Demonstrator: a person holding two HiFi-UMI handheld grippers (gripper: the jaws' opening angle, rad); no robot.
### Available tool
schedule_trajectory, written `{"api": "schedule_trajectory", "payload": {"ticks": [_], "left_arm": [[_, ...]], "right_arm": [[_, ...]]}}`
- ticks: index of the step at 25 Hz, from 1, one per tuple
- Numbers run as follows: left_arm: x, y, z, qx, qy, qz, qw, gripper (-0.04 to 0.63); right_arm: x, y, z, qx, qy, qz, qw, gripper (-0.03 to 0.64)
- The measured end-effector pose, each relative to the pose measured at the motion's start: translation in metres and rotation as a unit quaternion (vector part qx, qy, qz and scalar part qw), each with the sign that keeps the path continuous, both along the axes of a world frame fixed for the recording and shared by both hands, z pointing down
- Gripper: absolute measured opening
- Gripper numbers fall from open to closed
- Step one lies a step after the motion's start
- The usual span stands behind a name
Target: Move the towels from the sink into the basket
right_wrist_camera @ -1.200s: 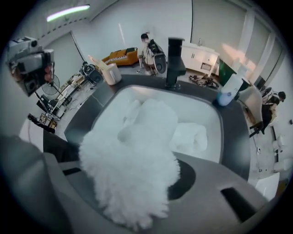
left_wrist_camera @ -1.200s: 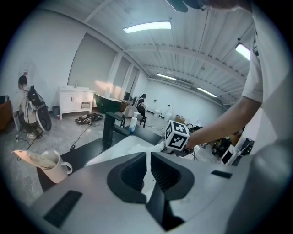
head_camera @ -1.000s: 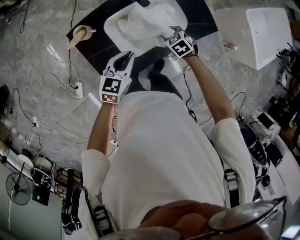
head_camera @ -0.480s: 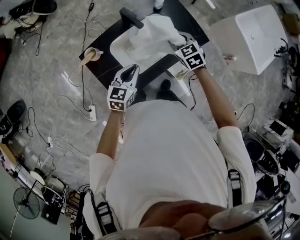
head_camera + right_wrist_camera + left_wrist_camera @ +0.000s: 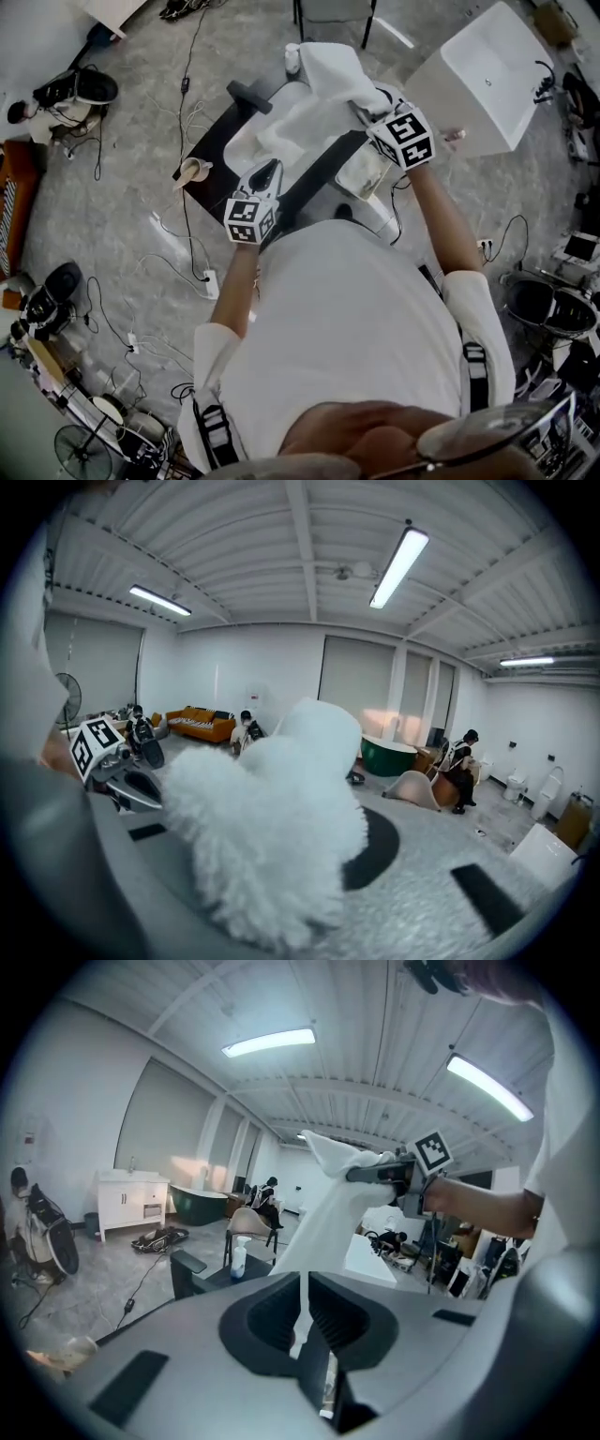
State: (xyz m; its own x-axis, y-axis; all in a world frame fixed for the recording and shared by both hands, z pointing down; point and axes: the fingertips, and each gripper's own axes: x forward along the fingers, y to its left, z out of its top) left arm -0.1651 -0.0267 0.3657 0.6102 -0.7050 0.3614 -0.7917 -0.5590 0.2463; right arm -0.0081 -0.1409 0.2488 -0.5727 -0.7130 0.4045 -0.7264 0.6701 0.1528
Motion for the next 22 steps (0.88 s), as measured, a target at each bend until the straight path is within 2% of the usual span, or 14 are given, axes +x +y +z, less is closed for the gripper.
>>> {"api": "schedule_trajectory", "payload": {"ticks": [5, 11, 22], "left_arm": [[0.028, -0.012, -0.013, 0.008, 0.003, 0.023, 0.9997, 0.031], [0.077, -0.018, -0.021, 0.012, -0.001, 0.071, 0.9974, 0.031], [0.205, 0.006, -0.006, -0.004, 0.003, 0.19, 0.9818, 0.031]], "right_arm": [[0.039, 0.006, -0.052, 0.043, -0.018, 0.029, 0.998, 0.1], [0.095, 0.02, -0.067, 0.06, -0.027, 0.077, 0.995, 0.1], [0.243, 0.086, -0.067, 0.06, -0.019, 0.192, 0.979, 0.1]]}}
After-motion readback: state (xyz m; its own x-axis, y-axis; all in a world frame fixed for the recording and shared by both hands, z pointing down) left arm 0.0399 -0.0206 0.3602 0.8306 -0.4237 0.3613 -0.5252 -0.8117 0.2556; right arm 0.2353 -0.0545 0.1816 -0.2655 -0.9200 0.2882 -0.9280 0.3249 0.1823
